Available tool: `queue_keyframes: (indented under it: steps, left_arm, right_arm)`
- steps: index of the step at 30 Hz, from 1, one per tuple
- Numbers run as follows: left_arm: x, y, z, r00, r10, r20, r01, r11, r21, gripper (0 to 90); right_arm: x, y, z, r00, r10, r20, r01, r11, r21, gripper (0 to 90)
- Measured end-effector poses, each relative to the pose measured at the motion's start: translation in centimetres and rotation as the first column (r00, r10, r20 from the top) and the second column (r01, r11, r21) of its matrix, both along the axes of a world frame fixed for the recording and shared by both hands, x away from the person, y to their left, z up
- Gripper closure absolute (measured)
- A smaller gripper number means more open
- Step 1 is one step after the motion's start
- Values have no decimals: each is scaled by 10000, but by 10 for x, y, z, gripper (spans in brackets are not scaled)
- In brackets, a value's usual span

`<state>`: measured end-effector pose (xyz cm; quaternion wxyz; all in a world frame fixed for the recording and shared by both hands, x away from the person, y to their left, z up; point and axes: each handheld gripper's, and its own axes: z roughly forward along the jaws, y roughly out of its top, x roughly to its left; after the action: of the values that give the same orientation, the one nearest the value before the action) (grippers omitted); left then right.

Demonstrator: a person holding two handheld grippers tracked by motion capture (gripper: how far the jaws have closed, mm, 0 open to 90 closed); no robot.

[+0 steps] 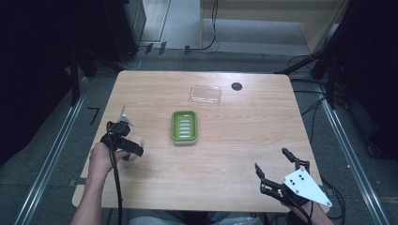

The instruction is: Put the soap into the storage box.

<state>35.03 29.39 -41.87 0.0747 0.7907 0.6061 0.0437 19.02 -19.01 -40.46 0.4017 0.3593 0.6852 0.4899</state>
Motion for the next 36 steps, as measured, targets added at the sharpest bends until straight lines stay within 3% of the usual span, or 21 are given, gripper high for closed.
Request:
queue_keyframes:
  steps: [4,18,36]
  left_arm:
    - [2,-1,-3,10000,68,14,-68,10000,-2,39]
    - [14,-2,-9,9998,179,-54,-178,9998,132,40]
    - [25,3,-24,9988,488,-53,-487,9985,257,39]
  right_arm:
    - [-2,-2,1,9999,90,-130,-89,9999,80,131]
    - [0,4,0,9983,352,-461,-379,9975,-590,131]
    - [2,4,-1,9972,368,-648,-408,9973,-606,131]
